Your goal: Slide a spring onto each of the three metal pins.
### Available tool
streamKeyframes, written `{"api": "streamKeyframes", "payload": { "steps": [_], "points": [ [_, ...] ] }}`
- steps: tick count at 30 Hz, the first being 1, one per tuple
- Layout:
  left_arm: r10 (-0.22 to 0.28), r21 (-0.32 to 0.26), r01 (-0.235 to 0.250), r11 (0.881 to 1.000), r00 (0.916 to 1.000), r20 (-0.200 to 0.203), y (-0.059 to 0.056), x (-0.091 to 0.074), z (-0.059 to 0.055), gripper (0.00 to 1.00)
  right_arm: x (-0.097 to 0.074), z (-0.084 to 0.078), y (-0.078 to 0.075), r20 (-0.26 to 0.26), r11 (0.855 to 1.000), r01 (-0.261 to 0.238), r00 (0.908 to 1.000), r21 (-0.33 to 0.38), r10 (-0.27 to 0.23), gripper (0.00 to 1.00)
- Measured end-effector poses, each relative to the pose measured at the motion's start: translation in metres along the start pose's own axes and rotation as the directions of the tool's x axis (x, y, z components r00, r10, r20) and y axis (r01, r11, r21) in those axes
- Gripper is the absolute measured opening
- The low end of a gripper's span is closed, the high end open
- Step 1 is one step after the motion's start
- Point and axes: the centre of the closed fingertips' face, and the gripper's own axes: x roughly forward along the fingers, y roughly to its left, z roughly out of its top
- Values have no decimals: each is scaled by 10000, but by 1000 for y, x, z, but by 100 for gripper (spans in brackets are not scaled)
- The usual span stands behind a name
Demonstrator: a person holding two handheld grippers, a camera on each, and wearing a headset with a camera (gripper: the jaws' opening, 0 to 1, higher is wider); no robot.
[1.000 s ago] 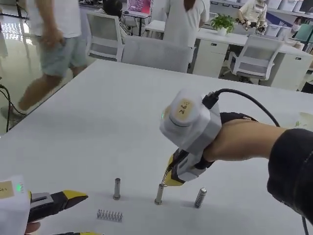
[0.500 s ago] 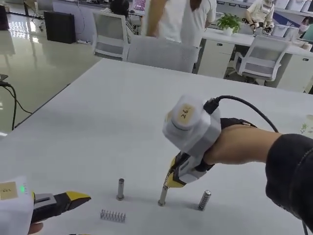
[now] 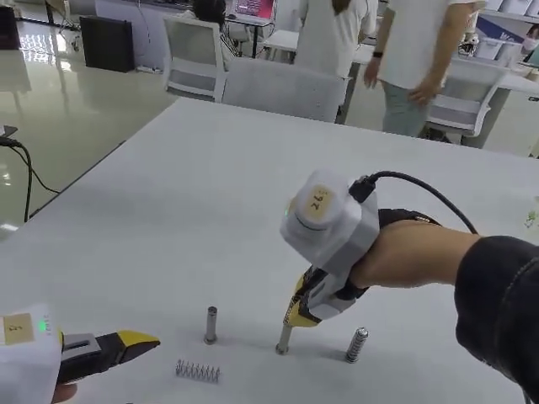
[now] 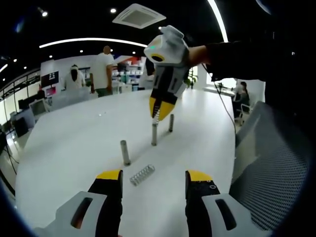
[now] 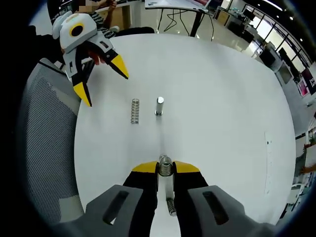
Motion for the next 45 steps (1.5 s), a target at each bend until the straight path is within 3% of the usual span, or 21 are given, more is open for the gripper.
{"api": "streamKeyframes", "payload": {
  "steps": [45],
  "points": [
    [-36, -105, 34, 9999, 9999, -112, 3, 4, -7, 44, 47, -16, -1, -338, 9993, -140, 9993, 341, 151, 8]
  ]
}}
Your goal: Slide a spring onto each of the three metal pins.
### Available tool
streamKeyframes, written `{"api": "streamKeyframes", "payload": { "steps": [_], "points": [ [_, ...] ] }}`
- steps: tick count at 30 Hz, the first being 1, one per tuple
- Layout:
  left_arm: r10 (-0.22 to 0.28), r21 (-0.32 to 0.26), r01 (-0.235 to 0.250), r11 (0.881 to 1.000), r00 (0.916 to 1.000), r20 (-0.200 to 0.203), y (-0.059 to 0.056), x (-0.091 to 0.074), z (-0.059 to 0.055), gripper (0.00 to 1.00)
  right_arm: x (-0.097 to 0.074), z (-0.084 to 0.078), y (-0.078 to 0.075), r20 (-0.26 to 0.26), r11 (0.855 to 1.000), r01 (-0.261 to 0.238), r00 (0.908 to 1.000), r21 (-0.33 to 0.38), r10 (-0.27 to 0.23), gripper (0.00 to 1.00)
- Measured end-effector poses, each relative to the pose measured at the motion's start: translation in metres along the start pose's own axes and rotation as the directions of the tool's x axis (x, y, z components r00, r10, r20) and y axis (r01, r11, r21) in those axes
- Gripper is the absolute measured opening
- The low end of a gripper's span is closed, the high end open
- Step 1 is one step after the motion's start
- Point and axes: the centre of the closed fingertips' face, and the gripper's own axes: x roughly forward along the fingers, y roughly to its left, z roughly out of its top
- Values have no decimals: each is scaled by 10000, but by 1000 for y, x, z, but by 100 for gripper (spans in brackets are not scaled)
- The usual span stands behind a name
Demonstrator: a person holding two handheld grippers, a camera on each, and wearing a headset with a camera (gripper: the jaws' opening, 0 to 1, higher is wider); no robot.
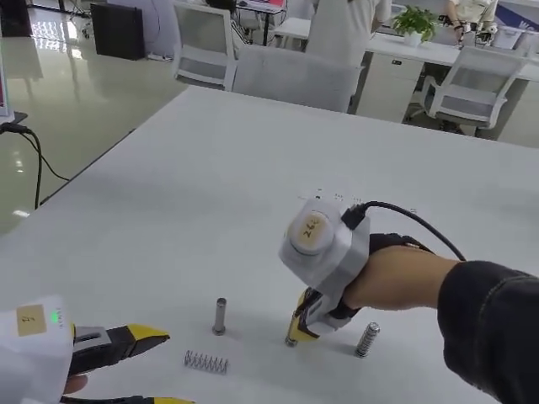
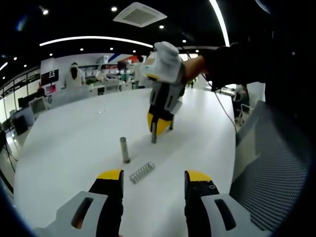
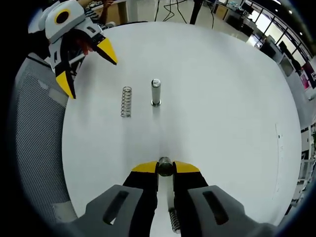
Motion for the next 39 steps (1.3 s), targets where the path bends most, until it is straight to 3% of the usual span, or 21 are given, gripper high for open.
{"api": "streamKeyframes", "payload": {
  "steps": [16, 39],
  "points": [
    [-24, 0, 24, 10000, 10000, -9, 1, 2, -1, 43, 8, -6, -1, -103, 10000, 45, 9999, -22, -45, 9],
    [-71, 129, 73, 9999, 9999, -135, 2, 2, -4, 42, -2, -16, 5, 153, 9992, 165, 9997, 365, -171, 15]
  ]
}}
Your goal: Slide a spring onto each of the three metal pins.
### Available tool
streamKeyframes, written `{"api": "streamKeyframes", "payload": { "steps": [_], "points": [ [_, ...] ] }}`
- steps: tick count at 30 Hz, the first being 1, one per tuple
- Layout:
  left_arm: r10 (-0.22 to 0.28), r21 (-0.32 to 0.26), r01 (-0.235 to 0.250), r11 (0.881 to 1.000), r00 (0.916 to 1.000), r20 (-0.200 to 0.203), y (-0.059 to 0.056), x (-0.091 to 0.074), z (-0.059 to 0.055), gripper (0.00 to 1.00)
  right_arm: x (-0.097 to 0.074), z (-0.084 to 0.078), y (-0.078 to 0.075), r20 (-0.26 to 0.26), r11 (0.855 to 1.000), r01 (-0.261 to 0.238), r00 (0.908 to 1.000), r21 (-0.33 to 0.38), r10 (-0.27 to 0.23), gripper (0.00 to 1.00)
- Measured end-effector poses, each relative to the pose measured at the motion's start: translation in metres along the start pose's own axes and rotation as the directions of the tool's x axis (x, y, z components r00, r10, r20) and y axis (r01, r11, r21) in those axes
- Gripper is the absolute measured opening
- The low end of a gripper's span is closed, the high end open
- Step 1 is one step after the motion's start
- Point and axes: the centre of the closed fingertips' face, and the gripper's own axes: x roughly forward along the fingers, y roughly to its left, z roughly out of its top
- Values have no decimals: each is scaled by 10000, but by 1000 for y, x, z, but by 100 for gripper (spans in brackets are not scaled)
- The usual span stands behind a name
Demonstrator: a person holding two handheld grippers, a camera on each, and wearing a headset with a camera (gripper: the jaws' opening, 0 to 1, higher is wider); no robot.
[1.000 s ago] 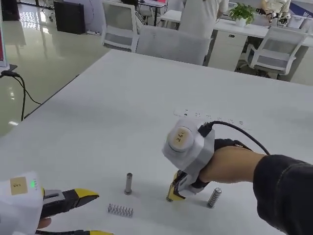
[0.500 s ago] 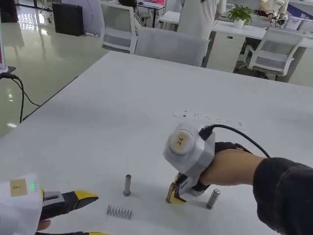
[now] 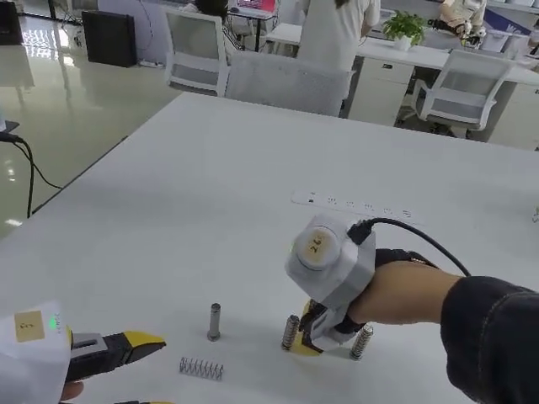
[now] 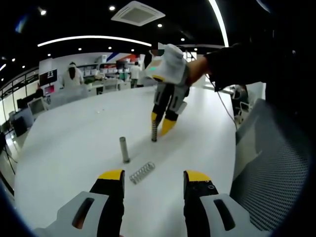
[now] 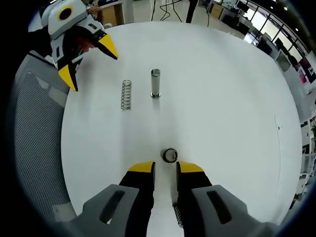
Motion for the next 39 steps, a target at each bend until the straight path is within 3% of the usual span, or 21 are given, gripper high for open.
{"api": "streamKeyframes", "payload": {
  "steps": [29, 39],
  "points": [
    [-381, 234, 389, 9990, 9986, -370, 5, 18, 0, 40, -17, -17, 31, 654, 9975, 209, 9975, 678, -253, 16],
    [-544, 197, 555, 9983, 9971, -542, 9, 26, -7, 39, -21, -22, 42, 784, 9952, 256, 9964, 946, -331, 16]
  ]
}}
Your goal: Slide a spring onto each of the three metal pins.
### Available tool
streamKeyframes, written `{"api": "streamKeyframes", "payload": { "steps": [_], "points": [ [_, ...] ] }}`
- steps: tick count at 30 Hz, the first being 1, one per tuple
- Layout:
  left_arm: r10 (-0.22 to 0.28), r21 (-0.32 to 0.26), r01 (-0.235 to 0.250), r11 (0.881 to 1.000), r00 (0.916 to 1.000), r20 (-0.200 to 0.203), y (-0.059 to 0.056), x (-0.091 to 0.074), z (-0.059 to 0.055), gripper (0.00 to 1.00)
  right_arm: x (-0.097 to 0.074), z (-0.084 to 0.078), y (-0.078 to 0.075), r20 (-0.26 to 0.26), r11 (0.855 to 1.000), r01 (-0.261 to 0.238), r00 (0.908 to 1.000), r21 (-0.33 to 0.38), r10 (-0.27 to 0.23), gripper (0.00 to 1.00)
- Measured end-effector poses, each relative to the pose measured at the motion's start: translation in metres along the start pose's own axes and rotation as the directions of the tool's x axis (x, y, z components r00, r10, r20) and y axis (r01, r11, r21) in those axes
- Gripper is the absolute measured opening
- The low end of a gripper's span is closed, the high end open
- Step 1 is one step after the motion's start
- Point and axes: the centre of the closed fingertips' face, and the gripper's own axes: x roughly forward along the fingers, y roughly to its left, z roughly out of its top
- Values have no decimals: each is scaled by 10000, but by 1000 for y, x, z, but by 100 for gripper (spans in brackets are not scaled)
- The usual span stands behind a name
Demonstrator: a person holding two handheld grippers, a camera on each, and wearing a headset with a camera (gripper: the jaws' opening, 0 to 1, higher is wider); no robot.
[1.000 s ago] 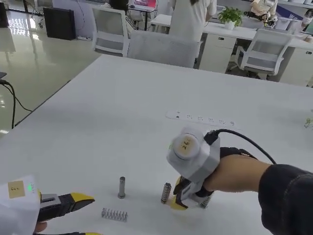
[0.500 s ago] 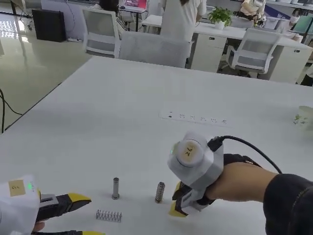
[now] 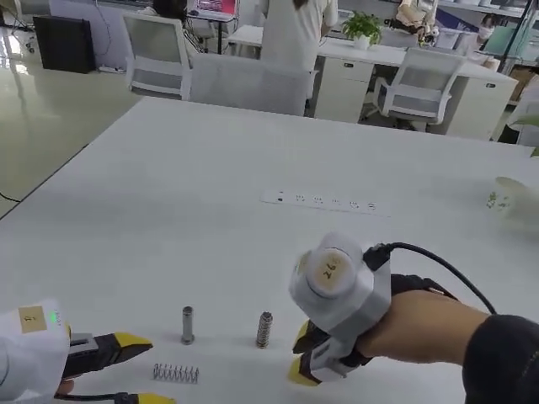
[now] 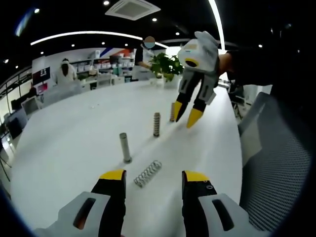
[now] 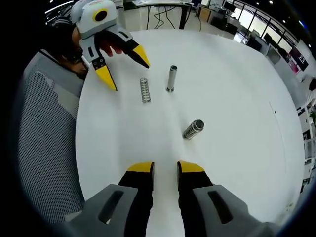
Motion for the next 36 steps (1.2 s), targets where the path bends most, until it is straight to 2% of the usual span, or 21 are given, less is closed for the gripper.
{"api": "streamKeyframes", "payload": {
  "steps": [16, 31, 36],
  "points": [
    [-308, 47, 310, 9995, 9988, -379, 4, 16, -9, 37, -6, 0, 11, 400, 9994, 71, 9992, 332, -84, 15],
    [-526, 33, 531, 9986, 9948, -870, 8, 25, -24, 35, -9, -4, 16, 419, 9990, 90, 9991, 444, -109, 15],
    [-569, 66, 578, 9983, 9940, -931, 7, 26, -25, 34, -9, -5, 17, 411, 9989, 82, 9991, 467, -102, 15]
  ]
}}
